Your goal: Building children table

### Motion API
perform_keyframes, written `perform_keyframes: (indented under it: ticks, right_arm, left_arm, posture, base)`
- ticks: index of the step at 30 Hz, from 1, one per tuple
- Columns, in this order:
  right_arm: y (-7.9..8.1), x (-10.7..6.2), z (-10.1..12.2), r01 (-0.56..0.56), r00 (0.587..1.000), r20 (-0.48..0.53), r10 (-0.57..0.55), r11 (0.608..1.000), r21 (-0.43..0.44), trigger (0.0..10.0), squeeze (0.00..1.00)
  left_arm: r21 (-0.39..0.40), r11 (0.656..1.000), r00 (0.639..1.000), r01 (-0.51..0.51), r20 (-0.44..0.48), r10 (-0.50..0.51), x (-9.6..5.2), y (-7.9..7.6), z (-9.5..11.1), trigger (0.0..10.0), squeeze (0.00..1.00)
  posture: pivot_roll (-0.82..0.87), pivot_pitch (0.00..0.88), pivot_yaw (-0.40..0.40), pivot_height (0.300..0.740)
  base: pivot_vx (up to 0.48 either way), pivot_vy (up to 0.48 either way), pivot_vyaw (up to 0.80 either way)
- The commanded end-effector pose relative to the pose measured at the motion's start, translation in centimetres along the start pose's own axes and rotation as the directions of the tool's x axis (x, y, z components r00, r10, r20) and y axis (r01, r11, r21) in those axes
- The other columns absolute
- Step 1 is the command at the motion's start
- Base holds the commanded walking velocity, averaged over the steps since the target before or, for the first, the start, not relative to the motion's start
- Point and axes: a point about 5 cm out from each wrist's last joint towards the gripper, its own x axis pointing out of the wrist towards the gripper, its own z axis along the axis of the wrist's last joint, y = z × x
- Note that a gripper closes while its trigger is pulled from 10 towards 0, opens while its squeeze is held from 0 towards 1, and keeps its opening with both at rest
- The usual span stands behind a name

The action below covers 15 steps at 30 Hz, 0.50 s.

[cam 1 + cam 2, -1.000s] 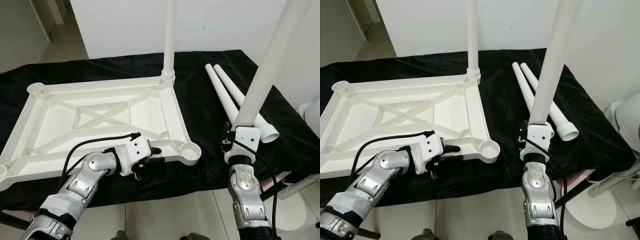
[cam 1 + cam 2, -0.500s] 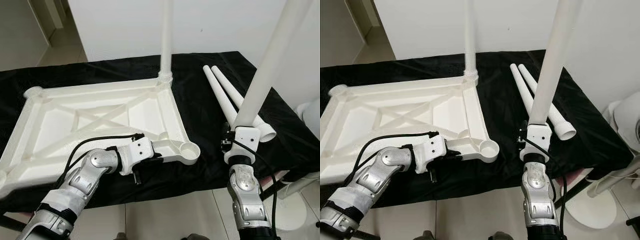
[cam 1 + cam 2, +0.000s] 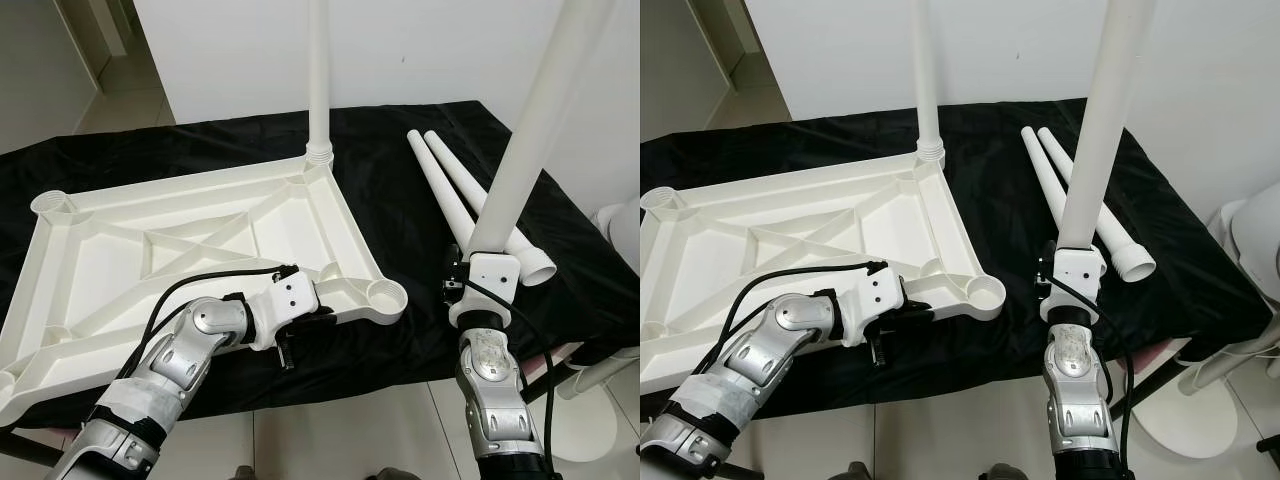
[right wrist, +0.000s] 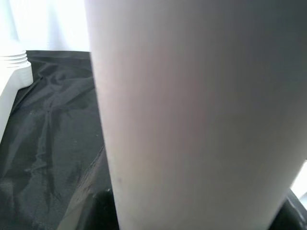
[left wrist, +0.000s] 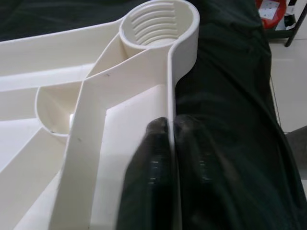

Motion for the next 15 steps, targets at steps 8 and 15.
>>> perform_keyframes:
  ticks: [8,15]
  right_arm:
    - [0.3,0.1,0.7,-0.002,1.000,0.029,0.001,0.999,0.034,10.0,0.00]
    - [0.2,0.4,1.3,-0.006,0.998,0.058,0.002,0.998,0.061,10.0,0.00]
  left_arm:
    - [-0.024,0.998,0.998,0.054,0.027,-0.054,0.0,-0.8,0.2,10.0,1.00]
    - [-0.078,0.996,0.990,0.040,0.138,-0.029,-1.8,0.7,1.9,10.0,0.00]
  posture:
    - [0.00,0.000,0.060,0.740]
    - [0.01,0.000,0.051,0.740]
  base:
    - [0.000,0.000,0.00]
    - [0.000,0.000,0.00]
